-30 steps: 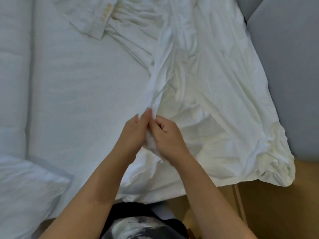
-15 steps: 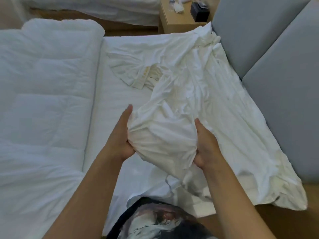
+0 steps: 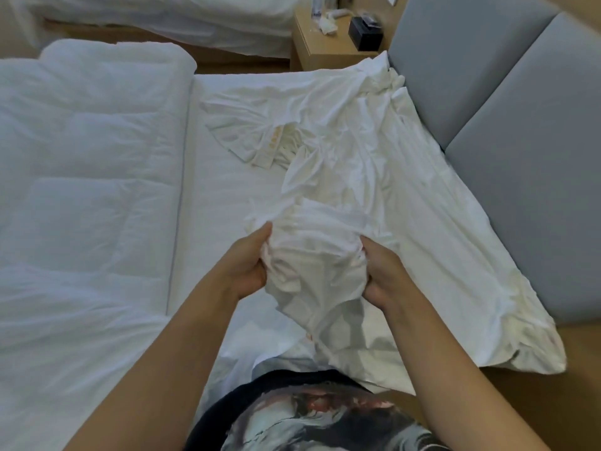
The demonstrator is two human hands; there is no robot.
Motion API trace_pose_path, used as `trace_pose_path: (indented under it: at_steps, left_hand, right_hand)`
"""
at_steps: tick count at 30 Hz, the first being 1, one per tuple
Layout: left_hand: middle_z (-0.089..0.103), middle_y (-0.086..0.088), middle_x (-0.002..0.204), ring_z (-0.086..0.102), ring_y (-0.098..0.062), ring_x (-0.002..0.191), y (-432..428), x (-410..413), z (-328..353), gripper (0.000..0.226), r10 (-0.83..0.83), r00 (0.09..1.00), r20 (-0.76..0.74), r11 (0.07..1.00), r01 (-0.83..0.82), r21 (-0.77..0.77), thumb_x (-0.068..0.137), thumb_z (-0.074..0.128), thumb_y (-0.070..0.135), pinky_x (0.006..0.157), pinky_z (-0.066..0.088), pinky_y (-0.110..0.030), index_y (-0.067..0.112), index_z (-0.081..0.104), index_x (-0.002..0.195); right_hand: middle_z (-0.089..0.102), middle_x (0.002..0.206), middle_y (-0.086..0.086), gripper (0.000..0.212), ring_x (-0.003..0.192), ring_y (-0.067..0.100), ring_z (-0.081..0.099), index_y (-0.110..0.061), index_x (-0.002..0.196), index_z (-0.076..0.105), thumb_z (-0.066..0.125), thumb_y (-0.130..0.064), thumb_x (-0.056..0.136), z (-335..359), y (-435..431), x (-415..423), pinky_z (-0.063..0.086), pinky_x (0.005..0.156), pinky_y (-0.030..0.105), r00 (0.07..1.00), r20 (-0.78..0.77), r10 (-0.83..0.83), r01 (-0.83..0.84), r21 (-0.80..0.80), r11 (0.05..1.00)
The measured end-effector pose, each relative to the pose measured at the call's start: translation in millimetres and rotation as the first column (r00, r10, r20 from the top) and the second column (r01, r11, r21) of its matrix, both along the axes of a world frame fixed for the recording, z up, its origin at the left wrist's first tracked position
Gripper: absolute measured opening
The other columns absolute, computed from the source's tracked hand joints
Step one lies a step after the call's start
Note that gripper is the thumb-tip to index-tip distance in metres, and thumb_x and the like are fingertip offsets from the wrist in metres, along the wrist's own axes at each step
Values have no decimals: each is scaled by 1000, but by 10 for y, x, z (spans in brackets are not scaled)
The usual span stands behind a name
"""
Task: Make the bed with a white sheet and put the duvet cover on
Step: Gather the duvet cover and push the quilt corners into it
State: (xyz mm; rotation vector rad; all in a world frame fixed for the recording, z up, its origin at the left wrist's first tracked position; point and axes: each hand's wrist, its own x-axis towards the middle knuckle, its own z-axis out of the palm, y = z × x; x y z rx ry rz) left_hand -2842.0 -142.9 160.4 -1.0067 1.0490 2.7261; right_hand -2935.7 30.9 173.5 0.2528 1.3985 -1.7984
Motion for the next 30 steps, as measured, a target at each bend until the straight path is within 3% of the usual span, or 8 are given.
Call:
trace_pose_path:
  at_steps: [5, 8, 11, 19, 22, 24, 27, 30]
  left_hand:
    - [62, -14, 124, 59, -28, 115, 309, -75, 70, 62, -393, 919, -10, 917, 393, 71, 81, 64, 47, 97, 47, -40, 11, 56, 130]
    - [69, -14, 97, 68, -26, 85, 416, -226, 124, 36, -307, 937, 167, 943, 323, -78, 89, 61, 19, 71, 56, -35, 1, 59, 120]
    - [63, -16, 98, 62, -28, 84, 447, -450, 222, 23, -90, 965, 246, 967, 144, -211, 86, 55, 3, 81, 55, -42, 1, 58, 109]
    - [63, -5, 122, 61, -19, 110, 543, -689, 562, 43, -184, 973, -139, 973, 160, -165, 89, 59, 35, 92, 50, -35, 11, 57, 124]
    - [56, 7, 130, 48, -17, 124, 592, -493, 375, 62, -422, 906, 20, 780, 374, -501, 69, 59, 64, 99, 37, -41, 32, 52, 122]
    - [58, 7, 128, 51, -18, 123, 738, -367, 222, 63, -515, 855, 50, 776, 491, -397, 65, 63, 70, 102, 36, -43, 33, 54, 116]
    - [69, 0, 114, 63, -18, 108, 975, -384, 127, 47, -437, 899, -21, 841, 401, -362, 80, 64, 50, 98, 47, -41, 20, 63, 116]
    - [66, -12, 113, 63, -28, 104, 921, -516, 18, 37, -95, 976, 195, 931, 156, -329, 91, 59, 29, 98, 48, -44, 4, 59, 118]
  right_hand:
    - [68, 110, 16, 29, 98, 28, 68, -4, 119, 59, 54, -18, 94, 204, -20, 73, 58, 75, 34, 980, -21, 198, -199, -38, 979]
    - [63, 111, 11, 36, 104, 26, 62, -7, 117, 52, 64, -13, 83, 236, -24, 224, 53, 86, 35, 826, -305, 474, -380, 320, 868]
    - [45, 111, -1, 63, 105, 18, 47, -14, 116, 39, 76, -37, 71, 73, 0, 434, 46, 88, 35, 733, -476, 485, -18, 700, 714]
    - [65, 96, -8, 20, 94, 11, 62, -18, 111, 60, 50, -26, 95, 41, 207, 310, 50, 77, 22, 846, -532, -24, 243, 346, 906]
    - [67, 100, -6, 22, 93, 12, 63, -21, 112, 60, 51, -28, 94, 218, 281, 123, 52, 80, 29, 876, -466, -128, 280, 273, 920]
    - [67, 93, -3, 15, 86, 15, 66, -19, 99, 61, 56, -28, 89, 328, 294, 63, 54, 73, 31, 923, -381, -56, 192, 330, 924]
    - [62, 88, 1, 21, 81, 18, 64, -10, 100, 52, 56, -26, 87, 387, 303, 48, 50, 62, 27, 958, -275, 80, 53, 447, 893]
    - [63, 105, 5, 34, 93, 22, 61, -10, 120, 51, 51, -29, 92, 255, 437, 12, 48, 68, 27, 949, -314, 41, 144, 543, 827]
